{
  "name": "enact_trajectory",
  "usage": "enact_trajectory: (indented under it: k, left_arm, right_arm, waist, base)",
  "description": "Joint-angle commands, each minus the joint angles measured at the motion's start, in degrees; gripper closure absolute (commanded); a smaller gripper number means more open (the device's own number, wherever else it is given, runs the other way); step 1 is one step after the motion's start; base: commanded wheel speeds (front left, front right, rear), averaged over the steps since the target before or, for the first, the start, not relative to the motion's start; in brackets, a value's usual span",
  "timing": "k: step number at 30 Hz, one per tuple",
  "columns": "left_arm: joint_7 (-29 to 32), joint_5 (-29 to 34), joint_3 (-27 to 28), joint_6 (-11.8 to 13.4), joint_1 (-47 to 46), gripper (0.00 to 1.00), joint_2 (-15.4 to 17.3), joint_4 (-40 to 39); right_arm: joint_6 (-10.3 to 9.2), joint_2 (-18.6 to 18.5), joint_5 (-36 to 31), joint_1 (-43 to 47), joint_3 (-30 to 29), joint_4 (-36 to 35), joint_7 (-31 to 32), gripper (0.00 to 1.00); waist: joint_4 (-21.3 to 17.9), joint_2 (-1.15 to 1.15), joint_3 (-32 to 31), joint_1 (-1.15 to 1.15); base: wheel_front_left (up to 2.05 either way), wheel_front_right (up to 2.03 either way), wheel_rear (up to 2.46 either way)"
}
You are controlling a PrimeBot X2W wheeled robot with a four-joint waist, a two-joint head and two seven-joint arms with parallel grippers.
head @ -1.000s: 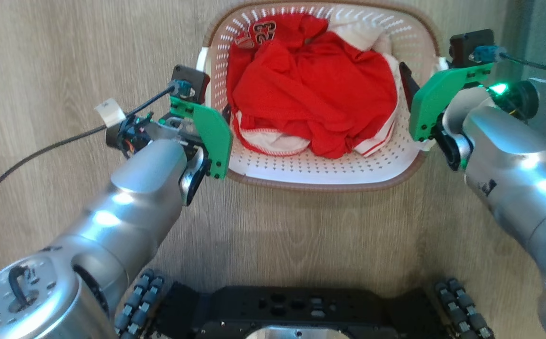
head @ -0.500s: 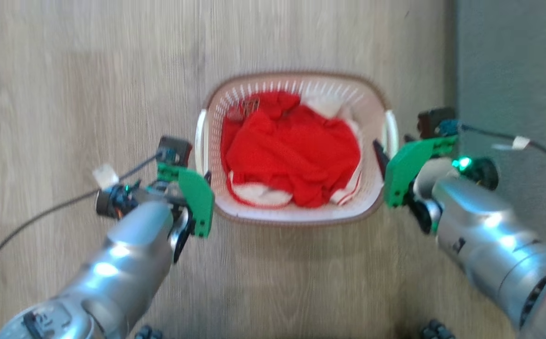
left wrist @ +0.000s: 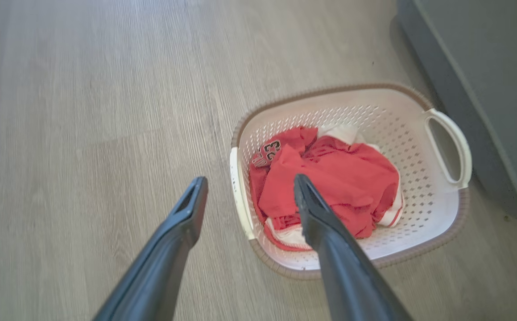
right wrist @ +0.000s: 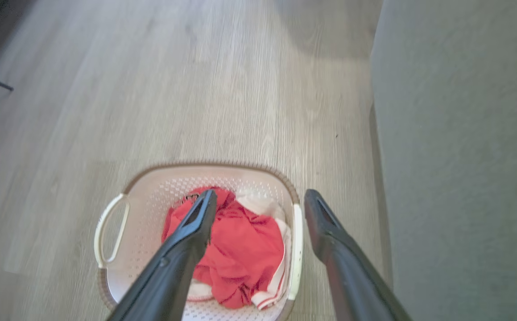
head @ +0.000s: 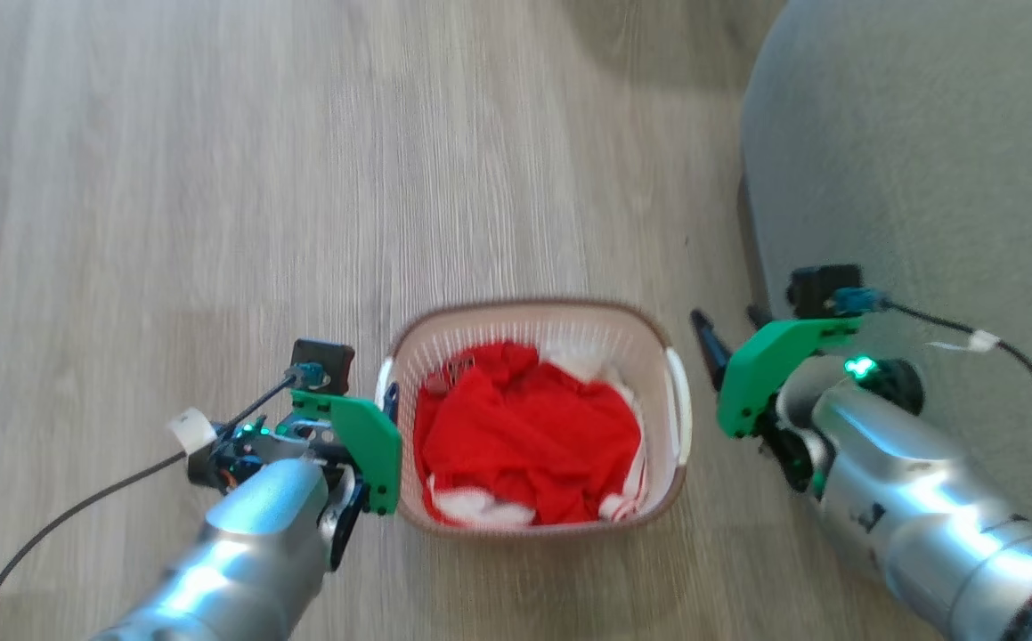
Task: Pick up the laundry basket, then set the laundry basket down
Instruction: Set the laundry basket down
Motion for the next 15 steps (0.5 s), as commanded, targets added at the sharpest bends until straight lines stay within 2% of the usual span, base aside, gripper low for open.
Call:
enact_trajectory:
  k: [1,6,11,15]
  left_arm:
    - [-0.69,0.80,1.81,0.73,-1.01,0.00,1.46,-1.07]
    - [-0.72,8.46,8.34,6.17,1.05,0.00,5.85,-11.55]
    - [-0.73,17.39,20.82,11.68,7.86,0.00,9.60,-27.25]
    - [-0.73,25.54,30.75,12.66,15.50,0.00,10.25,-40.01]
  right_arm:
    - [0.40,-0.64,-1.14,1.68,-1.00,-1.07,-0.91,0.00]
    - [0.40,-2.48,-11.58,5.93,-14.03,-8.17,-0.92,0.00]
    - [0.40,-2.54,-24.41,13.22,-30.17,-18.96,-0.92,0.00]
    - [0.40,-0.12,-34.07,20.46,-40.96,-29.48,-0.92,0.00]
  waist:
    - [-0.28,-0.01,-4.13,0.01]
    - [-0.15,-0.01,-7.16,0.01]
    - [-0.01,-0.01,-9.28,0.01]
    - [0.26,-0.01,-10.71,0.01]
  base:
    - [0.00,0.00,0.00]
    - [0.00,0.00,0.00]
    - [0.00,0.00,0.00]
    - [0.00,0.00,0.00]
